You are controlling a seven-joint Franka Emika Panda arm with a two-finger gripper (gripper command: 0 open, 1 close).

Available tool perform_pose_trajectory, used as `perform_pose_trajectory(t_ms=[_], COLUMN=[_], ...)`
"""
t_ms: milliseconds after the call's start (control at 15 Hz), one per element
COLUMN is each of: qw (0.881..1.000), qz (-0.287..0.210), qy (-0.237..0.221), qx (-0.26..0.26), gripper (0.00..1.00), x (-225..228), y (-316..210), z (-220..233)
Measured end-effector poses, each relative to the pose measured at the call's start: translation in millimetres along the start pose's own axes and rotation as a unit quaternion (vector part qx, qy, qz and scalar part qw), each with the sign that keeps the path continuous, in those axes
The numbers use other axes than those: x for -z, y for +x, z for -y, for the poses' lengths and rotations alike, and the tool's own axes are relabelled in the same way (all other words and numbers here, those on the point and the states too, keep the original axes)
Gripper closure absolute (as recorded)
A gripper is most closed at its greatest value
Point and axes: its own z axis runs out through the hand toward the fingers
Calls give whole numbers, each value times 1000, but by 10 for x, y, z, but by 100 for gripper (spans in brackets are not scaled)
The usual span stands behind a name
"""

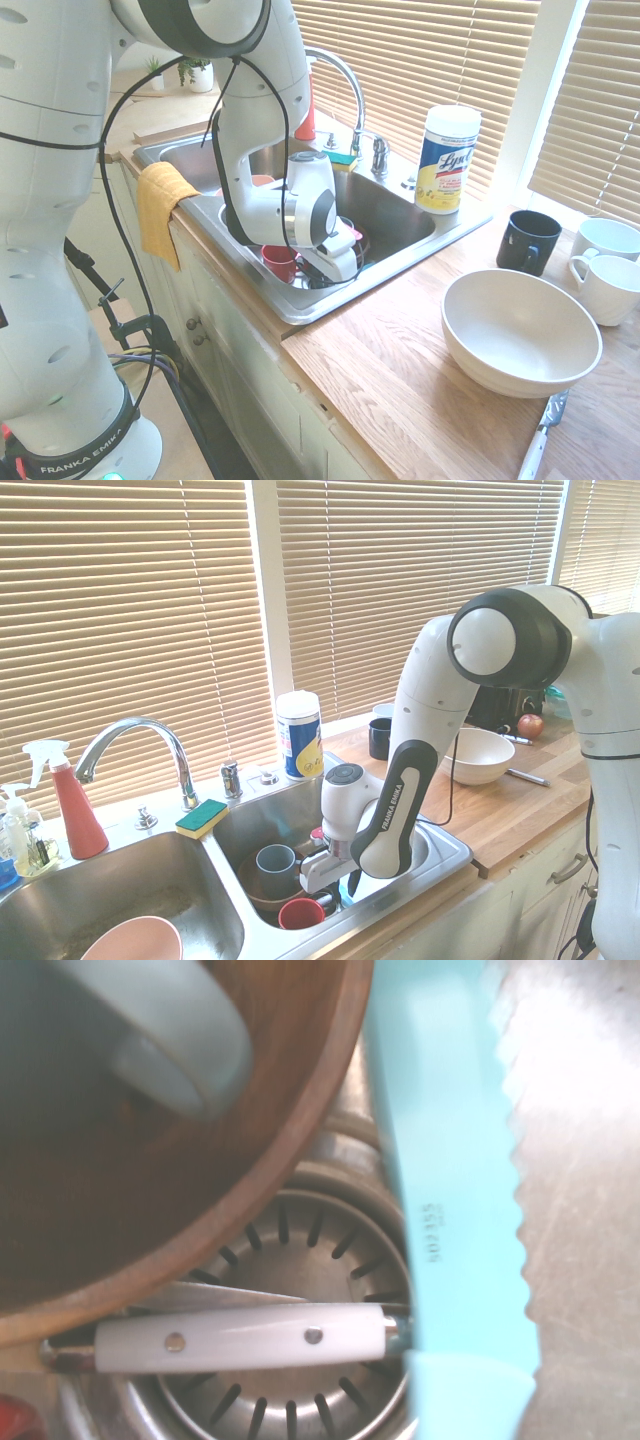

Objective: Put the knife into the sink

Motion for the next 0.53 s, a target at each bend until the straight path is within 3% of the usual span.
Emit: perform_pose_trajectory(t_ms=[267,533], qw=[1000,999], qz=[-6,-23], qy=[17,25], qx=[-9,-16], gripper=[0,0], x=[316,1237], y=[-55,7], z=[8,161])
